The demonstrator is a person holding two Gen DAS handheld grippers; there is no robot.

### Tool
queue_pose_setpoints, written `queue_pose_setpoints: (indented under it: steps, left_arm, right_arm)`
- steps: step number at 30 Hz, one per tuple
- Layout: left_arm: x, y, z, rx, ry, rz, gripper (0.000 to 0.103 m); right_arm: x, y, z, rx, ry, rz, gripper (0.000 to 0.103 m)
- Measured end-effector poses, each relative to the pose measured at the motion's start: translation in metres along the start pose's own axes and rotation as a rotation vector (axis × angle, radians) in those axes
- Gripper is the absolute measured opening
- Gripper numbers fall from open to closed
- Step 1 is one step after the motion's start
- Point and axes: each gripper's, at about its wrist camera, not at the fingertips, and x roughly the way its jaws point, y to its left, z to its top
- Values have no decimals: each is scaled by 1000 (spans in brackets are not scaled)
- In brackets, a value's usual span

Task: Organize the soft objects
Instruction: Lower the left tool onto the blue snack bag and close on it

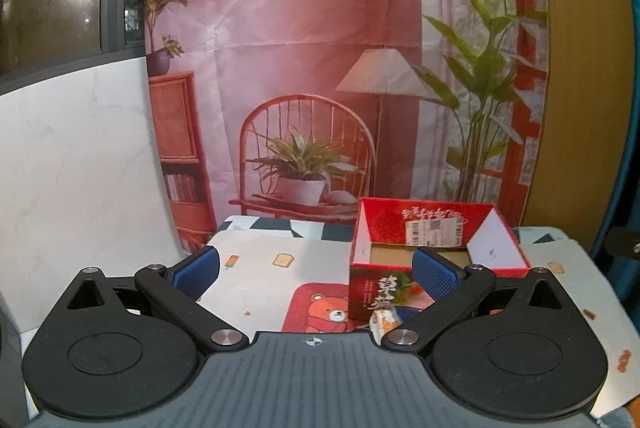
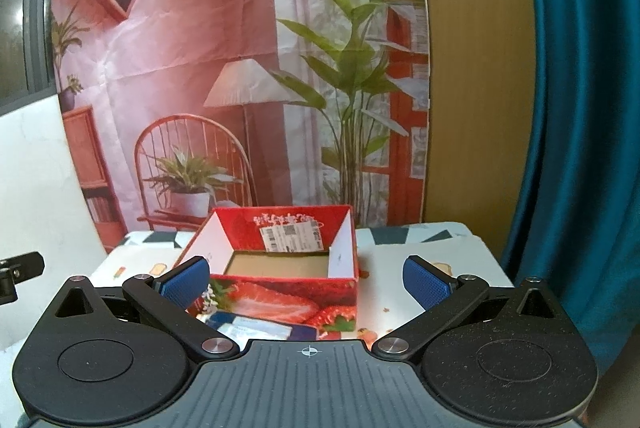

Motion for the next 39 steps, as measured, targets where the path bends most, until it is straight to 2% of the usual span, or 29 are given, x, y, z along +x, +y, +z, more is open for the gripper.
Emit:
queue_pose_setpoints:
  steps: [2, 7, 10, 14, 18, 25, 31, 37, 39]
  left_arm:
    - [12, 0, -4, 3, 14, 2, 103]
    - [53, 1, -19, 9, 102, -16, 103]
    - [76, -3, -29, 22, 131, -7, 103]
    - [105, -9, -40, 41, 179, -27, 103]
    - [128, -19, -52, 60, 224, -50, 103]
    - [160, -36, -62, 50, 273, -101, 103]
    - [172, -47, -67, 61, 288, -136, 102]
    - [181, -49, -68, 38, 306, -170, 101]
    - [183, -50, -68, 36, 314, -175, 98]
  right_arm:
    - [8, -4, -5, 9, -23, 28, 103]
    - [47, -16, -20, 38, -42, 8, 103]
    - [79, -22, -28, 41, 24, -6, 103]
    - [112, -34, -43, 80, 71, 44, 103]
    - [138, -31, -57, 24, 111, 20, 103]
    - [170, -30, -76, 30, 152, 59, 101]
    - [184, -31, -91, 55, 207, 101, 91]
    - [191, -36, -105, 87, 242, 129, 88]
    - [193, -37, -108, 93, 253, 138, 86]
